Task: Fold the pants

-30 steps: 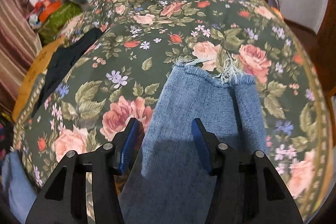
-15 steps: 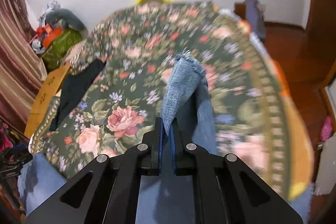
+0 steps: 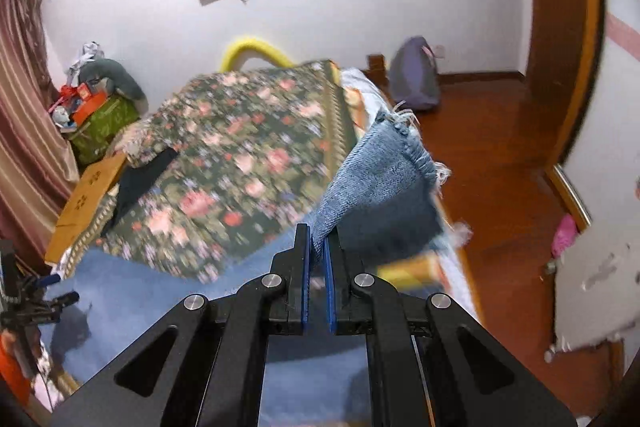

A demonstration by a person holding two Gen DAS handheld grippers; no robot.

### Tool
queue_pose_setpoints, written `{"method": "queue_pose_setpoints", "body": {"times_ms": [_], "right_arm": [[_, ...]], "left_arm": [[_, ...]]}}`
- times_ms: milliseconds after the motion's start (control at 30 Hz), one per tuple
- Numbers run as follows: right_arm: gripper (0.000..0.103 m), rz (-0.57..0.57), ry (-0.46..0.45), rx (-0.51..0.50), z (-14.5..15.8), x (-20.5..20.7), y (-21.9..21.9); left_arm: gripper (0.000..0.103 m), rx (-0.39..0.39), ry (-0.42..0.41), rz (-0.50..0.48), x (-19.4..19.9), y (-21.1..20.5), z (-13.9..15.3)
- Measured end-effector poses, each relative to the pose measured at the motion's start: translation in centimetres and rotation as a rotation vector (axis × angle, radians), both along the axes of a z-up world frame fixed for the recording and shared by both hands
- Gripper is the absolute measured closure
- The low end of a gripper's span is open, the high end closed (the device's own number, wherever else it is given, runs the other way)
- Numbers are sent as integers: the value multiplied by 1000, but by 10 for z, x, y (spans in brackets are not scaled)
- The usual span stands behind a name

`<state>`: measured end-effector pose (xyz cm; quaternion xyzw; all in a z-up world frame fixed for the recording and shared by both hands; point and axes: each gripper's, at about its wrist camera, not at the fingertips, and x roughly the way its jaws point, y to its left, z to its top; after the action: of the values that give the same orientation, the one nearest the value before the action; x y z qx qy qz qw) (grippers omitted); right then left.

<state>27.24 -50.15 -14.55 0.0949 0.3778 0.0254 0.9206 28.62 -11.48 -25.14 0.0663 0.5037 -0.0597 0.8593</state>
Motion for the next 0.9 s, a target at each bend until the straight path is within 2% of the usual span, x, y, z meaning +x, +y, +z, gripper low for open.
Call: {"method": "queue_pose_setpoints", "body": {"times_ms": [200, 333, 467, 533, 600, 700, 767, 900], "right_arm": [[98, -34, 134, 26, -56, -38, -37], [97, -50, 222, 42, -104, -54, -41], [96, -79, 261, 35, -131, -68, -37], [93, -108, 284, -14, -138, -72, -35], [92, -120, 313, -56, -142, -75, -33], [92, -118, 306, -55, -130, -82, -31], [92, -103, 265, -68, -114, -84, -25], [80, -54, 168, -97, -75, -80, 0]], "left_arm": [[12, 37, 32, -47, -21, -22, -14], [11, 41, 58, -36, -28, -25, -27], [9, 1, 47, 11, -31, -19, -30], [9, -21, 47, 26, -32, -16, -31], [9, -23, 42, 24, -32, -16, -31], [9, -12, 35, 17, -33, -16, -28], [9, -9, 13, 34, -34, -10, -22], [9, -37, -56, 80, -37, 15, 2]]}}
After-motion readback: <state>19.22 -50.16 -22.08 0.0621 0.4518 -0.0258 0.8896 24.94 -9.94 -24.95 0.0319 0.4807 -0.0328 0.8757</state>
